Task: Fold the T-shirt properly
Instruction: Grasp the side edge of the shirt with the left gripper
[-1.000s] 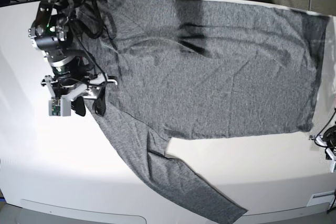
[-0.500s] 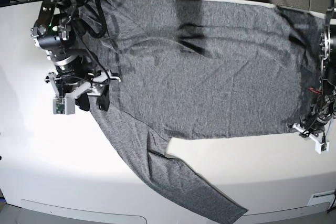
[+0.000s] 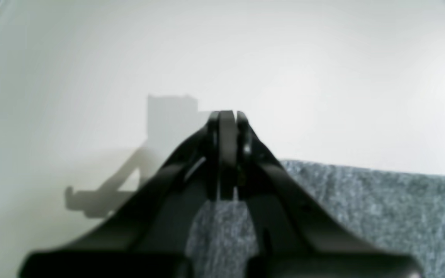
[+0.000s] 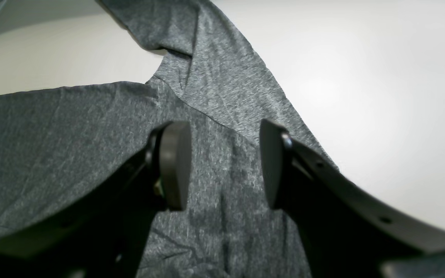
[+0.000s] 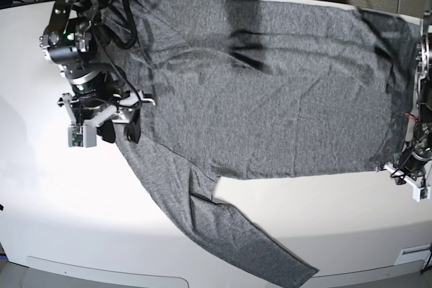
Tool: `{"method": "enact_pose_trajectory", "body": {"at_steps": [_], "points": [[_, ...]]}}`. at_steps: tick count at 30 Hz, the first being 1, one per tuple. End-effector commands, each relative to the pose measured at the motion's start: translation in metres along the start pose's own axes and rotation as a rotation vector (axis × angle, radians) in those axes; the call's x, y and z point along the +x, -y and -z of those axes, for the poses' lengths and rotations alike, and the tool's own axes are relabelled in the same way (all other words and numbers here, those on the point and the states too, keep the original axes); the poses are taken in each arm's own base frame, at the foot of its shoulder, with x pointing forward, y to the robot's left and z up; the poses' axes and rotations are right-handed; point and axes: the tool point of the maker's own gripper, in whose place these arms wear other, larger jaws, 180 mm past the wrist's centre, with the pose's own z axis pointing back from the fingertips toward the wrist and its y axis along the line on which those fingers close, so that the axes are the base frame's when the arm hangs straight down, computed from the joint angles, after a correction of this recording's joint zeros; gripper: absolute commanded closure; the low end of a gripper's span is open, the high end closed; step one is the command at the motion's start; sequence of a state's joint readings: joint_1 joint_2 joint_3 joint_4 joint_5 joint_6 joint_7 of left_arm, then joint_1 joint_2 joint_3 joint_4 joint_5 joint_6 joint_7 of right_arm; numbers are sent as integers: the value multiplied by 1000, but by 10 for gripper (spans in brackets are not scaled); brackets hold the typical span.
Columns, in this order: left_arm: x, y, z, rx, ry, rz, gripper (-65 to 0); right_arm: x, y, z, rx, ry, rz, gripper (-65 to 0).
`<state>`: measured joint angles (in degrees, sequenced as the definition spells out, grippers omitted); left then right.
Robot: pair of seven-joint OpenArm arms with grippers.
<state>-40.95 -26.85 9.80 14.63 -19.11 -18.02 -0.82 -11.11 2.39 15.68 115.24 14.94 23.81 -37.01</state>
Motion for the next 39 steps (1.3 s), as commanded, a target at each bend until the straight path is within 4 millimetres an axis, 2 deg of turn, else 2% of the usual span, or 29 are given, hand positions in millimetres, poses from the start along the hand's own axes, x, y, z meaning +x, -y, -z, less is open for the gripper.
{"method": "enact_pose_trajectory", "body": {"at_steps": [1, 12, 19, 22, 24, 26, 30, 39], "points": [[31, -8, -1, 11, 64, -3, 0, 16, -2, -2, 6, 55, -12, -290], [20, -3, 1, 3, 23, -5, 0, 16, -2, -2, 6, 55, -11, -290], [-17, 5, -8, -6, 112, 0, 0, 15, -2, -2, 6, 53, -12, -290], [-39, -11, -15, 95, 135, 24, 0, 15, -2, -2, 6, 52, -12, -290], [-44, -22, -20, 152, 154, 44, -44, 14, -2, -2, 6, 43, -12, -290], [-43, -27, -22, 170, 160, 50, -105, 14, -2, -2, 6, 42, -12, -290], [-24, -28, -19, 173, 193, 47, -211, 14, -2, -2, 6, 43, -11, -290], [14, -24, -13, 169, 259, 34, -218, 13, -2, -2, 6, 40, -12, -290]]}}
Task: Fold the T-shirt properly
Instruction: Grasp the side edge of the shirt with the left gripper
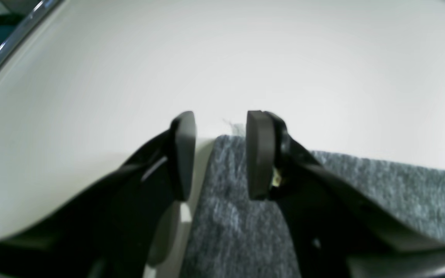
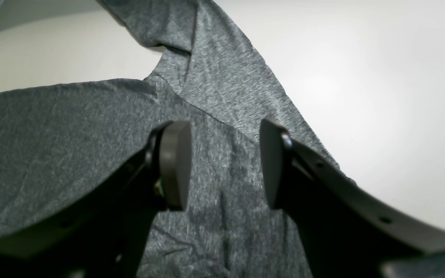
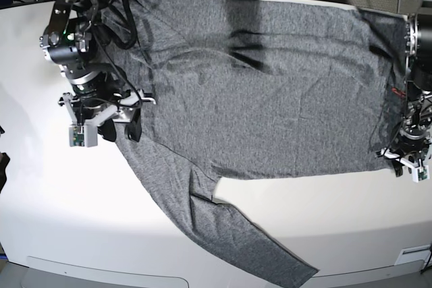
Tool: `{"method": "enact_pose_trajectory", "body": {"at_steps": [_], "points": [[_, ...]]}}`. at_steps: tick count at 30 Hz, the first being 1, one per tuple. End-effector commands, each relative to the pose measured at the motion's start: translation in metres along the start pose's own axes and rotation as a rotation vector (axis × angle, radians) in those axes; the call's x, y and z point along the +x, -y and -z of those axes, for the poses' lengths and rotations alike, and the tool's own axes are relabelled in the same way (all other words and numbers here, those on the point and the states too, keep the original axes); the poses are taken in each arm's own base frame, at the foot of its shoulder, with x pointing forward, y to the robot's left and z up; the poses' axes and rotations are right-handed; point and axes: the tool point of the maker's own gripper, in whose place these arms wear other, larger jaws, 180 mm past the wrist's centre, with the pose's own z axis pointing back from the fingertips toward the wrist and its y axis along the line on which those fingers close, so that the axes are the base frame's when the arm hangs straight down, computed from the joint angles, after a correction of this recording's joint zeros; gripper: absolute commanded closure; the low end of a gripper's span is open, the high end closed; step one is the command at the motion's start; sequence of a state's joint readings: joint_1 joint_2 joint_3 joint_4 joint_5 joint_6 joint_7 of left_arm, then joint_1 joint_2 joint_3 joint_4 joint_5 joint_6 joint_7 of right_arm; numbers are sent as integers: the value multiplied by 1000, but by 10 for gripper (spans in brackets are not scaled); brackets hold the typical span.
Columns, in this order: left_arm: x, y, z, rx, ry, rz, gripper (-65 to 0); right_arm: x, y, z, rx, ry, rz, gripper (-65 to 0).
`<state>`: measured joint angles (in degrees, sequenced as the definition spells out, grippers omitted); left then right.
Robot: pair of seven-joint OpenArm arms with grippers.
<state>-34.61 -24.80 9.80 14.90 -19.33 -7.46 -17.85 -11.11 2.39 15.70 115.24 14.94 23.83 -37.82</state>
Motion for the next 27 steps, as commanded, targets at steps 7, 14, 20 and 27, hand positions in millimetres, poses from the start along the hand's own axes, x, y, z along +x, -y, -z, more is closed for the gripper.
{"method": "enact_pose_trajectory", "body": {"at_steps": [7, 14, 20, 27], "points": [[32, -7, 5, 14, 95, -3, -218, 16, -2, -2, 6, 54, -12, -290], [32, -6, 5, 12, 97, -4, -218, 16, -2, -2, 6, 54, -11, -290], [32, -6, 5, 12, 97, -4, -218, 16, -2, -2, 6, 54, -11, -290], [62, -6, -1, 12, 265, -3, -218, 15, -2, -2, 6, 54, -11, -290]]}}
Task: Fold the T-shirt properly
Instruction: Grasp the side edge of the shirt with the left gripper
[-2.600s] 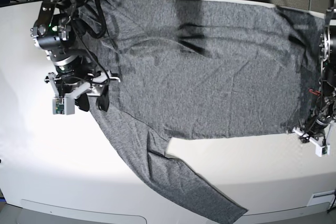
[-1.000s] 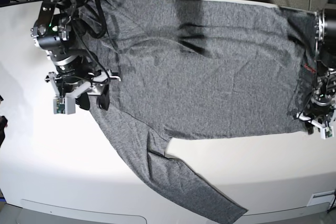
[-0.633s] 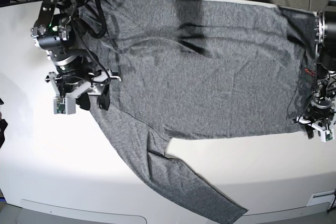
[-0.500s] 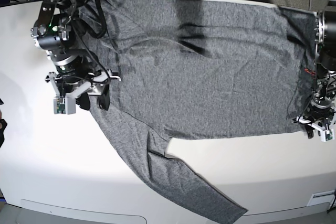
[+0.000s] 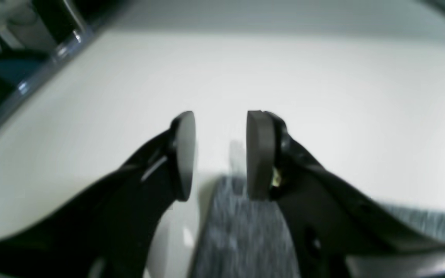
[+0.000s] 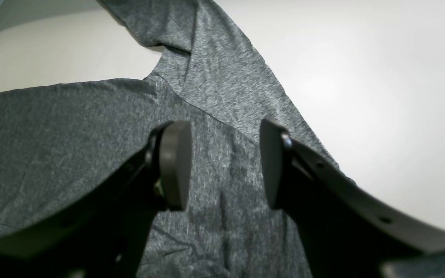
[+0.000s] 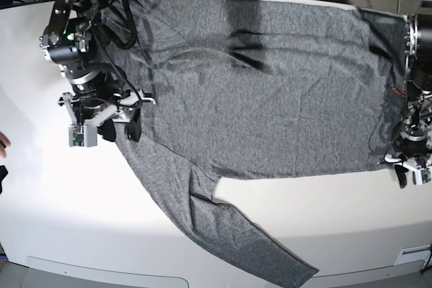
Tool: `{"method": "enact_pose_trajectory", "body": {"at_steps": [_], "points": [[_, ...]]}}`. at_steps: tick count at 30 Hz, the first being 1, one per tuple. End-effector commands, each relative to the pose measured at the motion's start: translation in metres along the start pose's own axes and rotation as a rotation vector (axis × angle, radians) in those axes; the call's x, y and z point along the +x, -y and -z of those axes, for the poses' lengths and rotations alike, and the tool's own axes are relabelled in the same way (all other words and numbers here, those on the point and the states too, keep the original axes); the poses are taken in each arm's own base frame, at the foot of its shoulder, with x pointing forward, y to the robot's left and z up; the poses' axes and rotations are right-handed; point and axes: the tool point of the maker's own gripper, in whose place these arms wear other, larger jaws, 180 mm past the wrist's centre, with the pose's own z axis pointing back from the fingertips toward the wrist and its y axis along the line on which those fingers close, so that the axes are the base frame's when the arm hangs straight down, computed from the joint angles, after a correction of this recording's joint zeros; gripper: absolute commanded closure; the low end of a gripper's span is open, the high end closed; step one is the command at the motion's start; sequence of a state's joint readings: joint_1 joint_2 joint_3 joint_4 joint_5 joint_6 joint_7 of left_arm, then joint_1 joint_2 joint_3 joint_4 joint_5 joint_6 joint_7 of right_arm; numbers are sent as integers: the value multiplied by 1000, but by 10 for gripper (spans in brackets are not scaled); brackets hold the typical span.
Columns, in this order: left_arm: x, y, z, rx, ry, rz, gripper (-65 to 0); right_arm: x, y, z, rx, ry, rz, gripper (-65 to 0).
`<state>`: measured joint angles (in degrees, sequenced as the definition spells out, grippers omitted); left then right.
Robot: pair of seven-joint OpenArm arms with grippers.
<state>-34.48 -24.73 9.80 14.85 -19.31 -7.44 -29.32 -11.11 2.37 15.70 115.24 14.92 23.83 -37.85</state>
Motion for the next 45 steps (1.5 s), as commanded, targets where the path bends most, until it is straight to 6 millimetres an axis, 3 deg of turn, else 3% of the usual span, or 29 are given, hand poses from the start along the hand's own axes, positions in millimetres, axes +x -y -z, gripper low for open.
{"method": "enact_pose_trajectory", "body": {"at_steps": [1, 4, 16, 19, 21, 25, 31, 36, 45], "points": [[28, -6, 8, 12, 76, -2, -218, 16, -2, -2, 7, 55, -11, -290], [25, -5, 9, 4, 63, -7, -218, 16, -2, -2, 6, 54, -12, -290], [-26, -2, 11, -15, -319, -22, -218, 16, -2, -2, 6, 55, -12, -290], [-16, 4, 19, -37, -370, -37, -218, 16, -2, -2, 6, 55, -12, -290], [1, 9, 27, -87, -367, -50, -218, 16, -2, -2, 6, 55, -12, -290], [30, 36, 31, -303, -393, 22, -218, 15, -2, -2, 6, 54, -12, -290], [1, 46, 8, -502, -561, 360, -218, 16, -2, -2, 7, 55, -11, -290], [0, 42, 7, -513, -508, 372, -218, 11, -2, -2, 6, 30, -12, -290], [23, 26, 15, -466, -434, 247, -218, 9, -2, -1, 9, 16, -9, -290]]}}
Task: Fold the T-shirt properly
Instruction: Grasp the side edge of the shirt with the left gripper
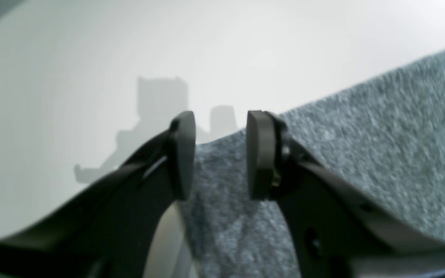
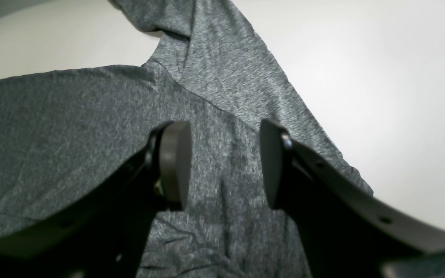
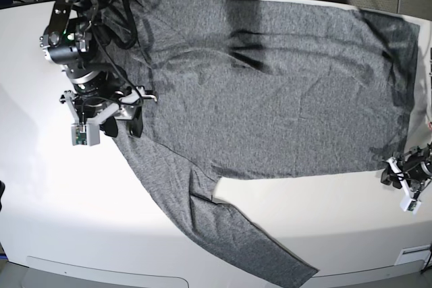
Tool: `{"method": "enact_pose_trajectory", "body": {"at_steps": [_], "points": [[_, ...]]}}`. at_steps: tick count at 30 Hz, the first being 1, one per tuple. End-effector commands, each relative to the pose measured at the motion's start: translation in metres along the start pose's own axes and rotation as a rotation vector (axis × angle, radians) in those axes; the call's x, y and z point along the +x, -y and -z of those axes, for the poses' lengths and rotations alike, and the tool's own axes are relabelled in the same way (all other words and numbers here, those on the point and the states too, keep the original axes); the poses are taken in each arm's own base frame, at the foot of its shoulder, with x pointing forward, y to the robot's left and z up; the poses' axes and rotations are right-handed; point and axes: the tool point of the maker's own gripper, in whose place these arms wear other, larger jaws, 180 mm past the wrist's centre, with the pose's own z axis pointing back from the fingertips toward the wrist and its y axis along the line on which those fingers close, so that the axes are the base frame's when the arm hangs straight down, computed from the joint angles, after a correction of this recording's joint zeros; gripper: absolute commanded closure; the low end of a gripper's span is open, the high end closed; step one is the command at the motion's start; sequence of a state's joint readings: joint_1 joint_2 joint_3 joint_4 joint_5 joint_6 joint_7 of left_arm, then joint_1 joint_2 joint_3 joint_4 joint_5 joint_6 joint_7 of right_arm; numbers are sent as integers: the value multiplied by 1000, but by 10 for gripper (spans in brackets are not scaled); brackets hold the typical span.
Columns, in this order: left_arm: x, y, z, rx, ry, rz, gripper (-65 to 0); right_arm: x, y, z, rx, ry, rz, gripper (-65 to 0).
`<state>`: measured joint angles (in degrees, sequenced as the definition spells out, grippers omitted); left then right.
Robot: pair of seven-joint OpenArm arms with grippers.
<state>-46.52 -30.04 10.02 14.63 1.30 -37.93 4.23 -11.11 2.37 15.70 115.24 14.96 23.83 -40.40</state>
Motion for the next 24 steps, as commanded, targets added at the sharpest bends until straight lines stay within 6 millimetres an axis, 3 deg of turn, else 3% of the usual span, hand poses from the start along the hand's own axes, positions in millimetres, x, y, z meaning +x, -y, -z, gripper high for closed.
{"method": "enact_pose_trajectory", "body": {"at_steps": [1, 5, 12, 15, 19, 21, 24], "points": [[27, -21, -11, 38, 71, -1, -218, 16, -2, -2, 8, 59, -10, -290], [26, -31, -17, 55, 77, -14, -218, 17, -2, -2, 8, 61, -10, -290], [31, -25, -16, 47, 164, 21, -218, 17, -2, -2, 8, 63, -10, -290], [7, -14, -11, 34, 124, 86, -218, 16, -2, -2, 7, 59, -10, -290], [-29, -16, -7, 92, 48, 136, -229, 16, -2, -2, 8, 58, -10, -290], [-36, -16, -8, 96, 37, 132, -252, 16, -2, -2, 8, 58, -10, -290], [-32, -19, -10, 101, 67, 96, -285, 16, -2, -2, 8, 58, -10, -290]]}}
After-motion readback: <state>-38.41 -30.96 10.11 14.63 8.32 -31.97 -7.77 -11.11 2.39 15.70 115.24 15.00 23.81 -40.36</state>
